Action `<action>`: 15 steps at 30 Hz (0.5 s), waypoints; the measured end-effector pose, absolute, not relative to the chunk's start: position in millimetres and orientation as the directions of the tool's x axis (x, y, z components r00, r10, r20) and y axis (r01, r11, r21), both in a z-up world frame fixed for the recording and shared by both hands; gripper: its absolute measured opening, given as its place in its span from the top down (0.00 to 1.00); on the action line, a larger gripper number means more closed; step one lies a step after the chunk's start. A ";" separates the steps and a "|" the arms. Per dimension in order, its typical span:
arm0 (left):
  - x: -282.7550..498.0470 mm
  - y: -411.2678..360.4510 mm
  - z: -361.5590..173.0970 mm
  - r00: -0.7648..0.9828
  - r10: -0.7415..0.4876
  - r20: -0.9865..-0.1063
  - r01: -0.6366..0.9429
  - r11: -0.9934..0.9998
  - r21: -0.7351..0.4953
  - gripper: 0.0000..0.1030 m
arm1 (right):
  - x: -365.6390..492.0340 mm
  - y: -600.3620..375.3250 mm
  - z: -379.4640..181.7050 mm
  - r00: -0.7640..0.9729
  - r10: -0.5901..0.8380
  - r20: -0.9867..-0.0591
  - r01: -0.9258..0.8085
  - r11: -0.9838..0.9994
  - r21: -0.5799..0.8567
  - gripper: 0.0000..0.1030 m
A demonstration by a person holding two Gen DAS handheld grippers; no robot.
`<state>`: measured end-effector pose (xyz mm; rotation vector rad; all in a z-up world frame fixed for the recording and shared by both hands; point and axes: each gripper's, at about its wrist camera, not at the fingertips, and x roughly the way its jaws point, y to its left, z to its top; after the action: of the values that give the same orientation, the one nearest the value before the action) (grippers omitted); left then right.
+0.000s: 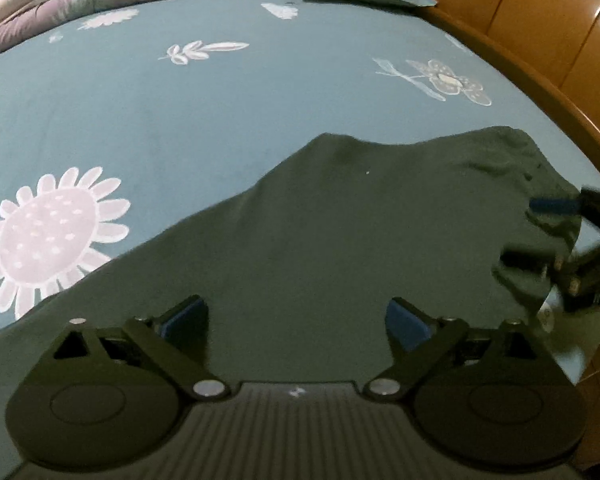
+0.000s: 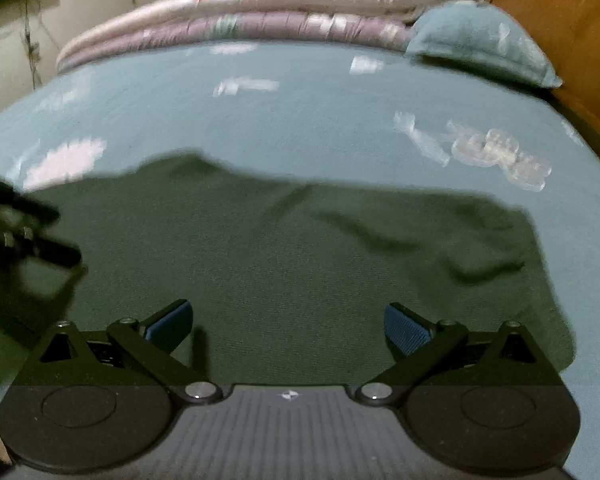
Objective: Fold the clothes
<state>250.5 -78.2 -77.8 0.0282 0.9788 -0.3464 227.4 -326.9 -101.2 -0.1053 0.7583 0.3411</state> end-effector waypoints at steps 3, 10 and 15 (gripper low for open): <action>250.3 -78.2 -79.6 0.515 -0.271 -0.813 0.295 0.947 -0.129 0.04 | 245.2 -336.0 -92.0 0.712 0.254 -0.654 -0.311 0.950 0.030 0.00; 248.2 -80.6 -77.5 0.513 -0.276 -0.812 0.301 0.945 -0.131 0.04 | 292.9 -352.5 -114.8 0.686 0.258 -0.681 -0.264 0.960 0.097 0.00; 249.5 -80.1 -78.2 0.514 -0.284 -0.809 0.299 0.944 -0.141 0.04 | 298.8 -367.3 -106.2 0.715 0.214 -0.665 -0.197 0.975 0.103 0.00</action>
<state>249.5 -80.1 -78.2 0.0169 0.9697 -0.3503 298.8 -367.3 -106.2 0.0249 0.7393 0.2276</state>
